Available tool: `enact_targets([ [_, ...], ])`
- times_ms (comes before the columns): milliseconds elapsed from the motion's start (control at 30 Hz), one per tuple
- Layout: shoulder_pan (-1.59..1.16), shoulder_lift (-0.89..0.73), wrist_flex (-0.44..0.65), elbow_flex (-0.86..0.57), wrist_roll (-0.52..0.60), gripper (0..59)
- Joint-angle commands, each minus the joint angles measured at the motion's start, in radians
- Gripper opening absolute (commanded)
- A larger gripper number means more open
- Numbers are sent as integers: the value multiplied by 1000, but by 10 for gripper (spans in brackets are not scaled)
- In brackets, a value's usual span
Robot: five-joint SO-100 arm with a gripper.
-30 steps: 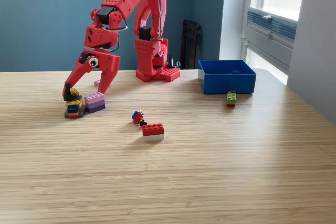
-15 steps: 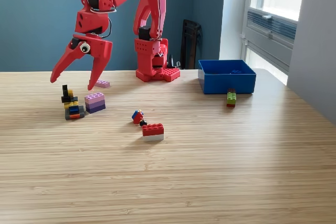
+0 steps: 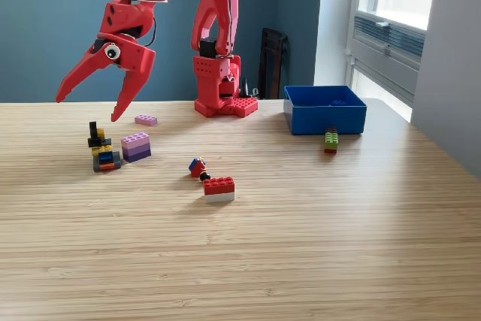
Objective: Grasp a lego block and put it in the bin.
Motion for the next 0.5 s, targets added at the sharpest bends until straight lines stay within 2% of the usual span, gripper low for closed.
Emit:
enact_targets([
  [33, -29, -44, -37, -8, 18, 377],
  [300, -35, -219, -37, -23, 58, 365],
  [500, -29, -285, -32, -46, 100, 287],
])
